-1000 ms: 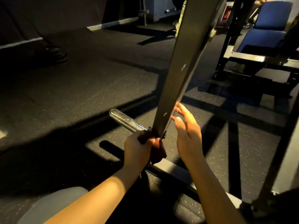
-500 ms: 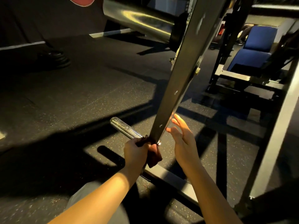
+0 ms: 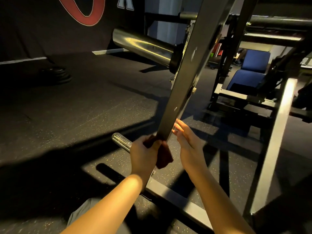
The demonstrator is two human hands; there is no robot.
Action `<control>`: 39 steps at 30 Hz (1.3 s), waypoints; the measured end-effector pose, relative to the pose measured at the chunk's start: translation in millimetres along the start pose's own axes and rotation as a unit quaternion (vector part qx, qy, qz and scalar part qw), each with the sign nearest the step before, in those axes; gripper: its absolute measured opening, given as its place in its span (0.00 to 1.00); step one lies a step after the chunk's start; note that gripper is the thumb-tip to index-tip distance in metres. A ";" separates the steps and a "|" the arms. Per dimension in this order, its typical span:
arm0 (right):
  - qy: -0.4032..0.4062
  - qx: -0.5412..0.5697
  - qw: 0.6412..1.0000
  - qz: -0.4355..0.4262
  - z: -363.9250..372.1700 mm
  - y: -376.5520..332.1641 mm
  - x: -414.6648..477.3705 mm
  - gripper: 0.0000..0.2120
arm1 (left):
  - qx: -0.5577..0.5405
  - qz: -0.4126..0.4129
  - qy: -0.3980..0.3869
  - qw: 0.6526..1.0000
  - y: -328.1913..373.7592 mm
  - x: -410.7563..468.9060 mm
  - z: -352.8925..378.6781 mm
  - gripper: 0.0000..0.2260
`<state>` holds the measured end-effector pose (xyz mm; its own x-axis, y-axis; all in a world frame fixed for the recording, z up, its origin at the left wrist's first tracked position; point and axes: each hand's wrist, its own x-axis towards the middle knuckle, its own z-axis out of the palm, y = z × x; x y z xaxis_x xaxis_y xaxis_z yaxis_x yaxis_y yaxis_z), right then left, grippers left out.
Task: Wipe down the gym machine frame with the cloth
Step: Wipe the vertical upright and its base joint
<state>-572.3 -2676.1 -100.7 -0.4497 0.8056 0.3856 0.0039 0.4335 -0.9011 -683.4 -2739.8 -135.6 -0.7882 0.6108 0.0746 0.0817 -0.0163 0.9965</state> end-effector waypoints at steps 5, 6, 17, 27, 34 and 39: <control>-0.025 0.017 0.999 0.023 -3.0 -5.5 -1.3 0.18 | 0.017 0.017 0.015 1.000 1.4 -7.3 6.9 0.07; -0.031 0.017 0.999 0.025 -3.1 -8.7 -2.2 0.18 | 0.024 -0.022 0.021 0.999 -5.8 -8.5 4.9 0.08; -0.090 0.023 0.993 0.070 -8.2 -15.7 -3.0 0.17 | 0.058 -0.024 0.019 0.998 -18.0 -7.8 8.9 0.06; -0.099 0.036 0.993 0.056 -16.1 -14.9 -4.1 0.16 | 0.005 0.070 0.030 0.997 23.9 -7.6 13.8 0.07; 0.016 -0.036 0.998 -0.038 -32.0 -37.6 11.2 0.14 | 0.016 -0.004 -0.011 1.000 48.6 2.2 -0.7 0.07; 0.079 -0.097 0.982 -0.141 -46.3 -59.1 35.6 0.22 | -0.030 0.067 -0.023 0.997 107.5 3.5 8.2 0.09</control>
<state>-547.1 -2654.4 -24.5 -0.3141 0.6879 0.6543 0.0762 0.7053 -0.7048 -672.4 -2732.9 -28.5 -0.7435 0.6356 0.2078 0.1478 -0.1468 0.9781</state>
